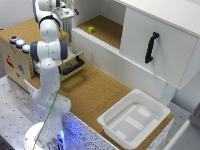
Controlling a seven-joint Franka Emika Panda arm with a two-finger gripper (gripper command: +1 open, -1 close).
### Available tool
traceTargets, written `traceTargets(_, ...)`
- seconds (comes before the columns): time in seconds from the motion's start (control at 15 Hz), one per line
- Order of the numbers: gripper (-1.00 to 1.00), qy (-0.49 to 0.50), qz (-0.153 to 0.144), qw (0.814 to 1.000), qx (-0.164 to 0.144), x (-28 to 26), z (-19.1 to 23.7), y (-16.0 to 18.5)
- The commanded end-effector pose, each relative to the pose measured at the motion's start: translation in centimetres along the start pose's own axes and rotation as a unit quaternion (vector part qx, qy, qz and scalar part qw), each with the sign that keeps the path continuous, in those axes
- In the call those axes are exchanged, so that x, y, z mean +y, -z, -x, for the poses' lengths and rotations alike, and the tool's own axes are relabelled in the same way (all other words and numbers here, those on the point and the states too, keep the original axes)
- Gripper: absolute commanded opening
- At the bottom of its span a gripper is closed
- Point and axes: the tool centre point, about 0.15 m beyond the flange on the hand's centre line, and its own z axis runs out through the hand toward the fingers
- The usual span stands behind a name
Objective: Go towards the purple block and lift it
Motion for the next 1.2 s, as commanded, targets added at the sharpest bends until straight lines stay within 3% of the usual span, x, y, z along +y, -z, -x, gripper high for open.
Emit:
traceTargets(0.0, 1.00, 0.011, -0.055, 0.997, -0.053, 0.1, -2.1, -0.5)
traceTargets(0.2, 1.00, 0.008, -0.077, 0.996, -0.044, -0.4, -2.1, -1.8)
traceTargets(0.67, 1.00, 0.014, -0.088, 0.996, -0.032, -0.9, -2.2, -2.8)
traceTargets(0.73, -1.00, 0.015, -0.085, 0.996, -0.034, -1.0, -2.3, -3.1)
traceTargets(1.13, -1.00, -0.007, -0.098, 0.995, -0.009, -0.6, -1.9, -4.1)
